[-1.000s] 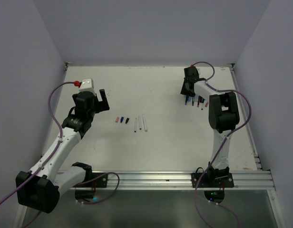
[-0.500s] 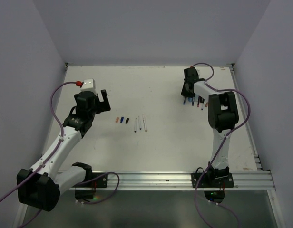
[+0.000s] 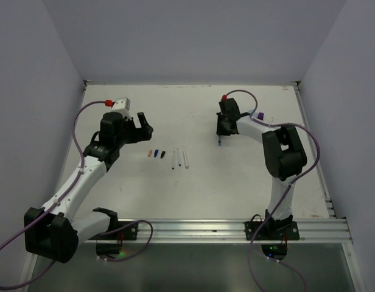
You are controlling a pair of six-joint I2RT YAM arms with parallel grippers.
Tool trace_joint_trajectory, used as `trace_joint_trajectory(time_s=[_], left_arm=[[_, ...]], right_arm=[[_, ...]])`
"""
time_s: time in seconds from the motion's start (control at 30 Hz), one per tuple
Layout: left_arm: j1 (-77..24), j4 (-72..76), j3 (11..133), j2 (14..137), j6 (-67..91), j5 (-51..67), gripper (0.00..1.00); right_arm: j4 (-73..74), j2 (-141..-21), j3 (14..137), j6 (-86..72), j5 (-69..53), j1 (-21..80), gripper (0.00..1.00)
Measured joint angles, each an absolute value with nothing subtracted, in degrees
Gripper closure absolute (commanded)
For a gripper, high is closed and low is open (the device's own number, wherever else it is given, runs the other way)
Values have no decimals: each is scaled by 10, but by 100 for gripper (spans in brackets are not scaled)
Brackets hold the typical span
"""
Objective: Open the pen caps
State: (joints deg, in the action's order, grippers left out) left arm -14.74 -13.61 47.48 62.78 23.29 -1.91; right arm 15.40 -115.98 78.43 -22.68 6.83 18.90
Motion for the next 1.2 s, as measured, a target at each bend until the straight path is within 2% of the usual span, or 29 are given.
trace_joint_trajectory(time_s=[0.2,0.4,0.63,0.8,1.0,1.07,1.2], left_arm=[[-148,-81,494,674,300,123,3],[-169,-43,509,702,346,179,12],[-205,-14,530,704,371,180,23],[-216,-10,530,704,387,155,33],[-230,-13,535,713,399,123,40],[-230,-13,537,716,400,119,48],[-230,-14,539,722,401,112,58]], right_arm=[[88,-1032,682,-223,9,334,100],[-10,-920,638,-223,-21,413,100],[-82,-880,609,-223,-33,458,100],[-91,-879,605,-222,-32,473,100],[-103,-879,603,-220,-31,477,100],[-108,-879,601,-220,-31,479,100],[-112,-879,597,-220,-32,481,100]])
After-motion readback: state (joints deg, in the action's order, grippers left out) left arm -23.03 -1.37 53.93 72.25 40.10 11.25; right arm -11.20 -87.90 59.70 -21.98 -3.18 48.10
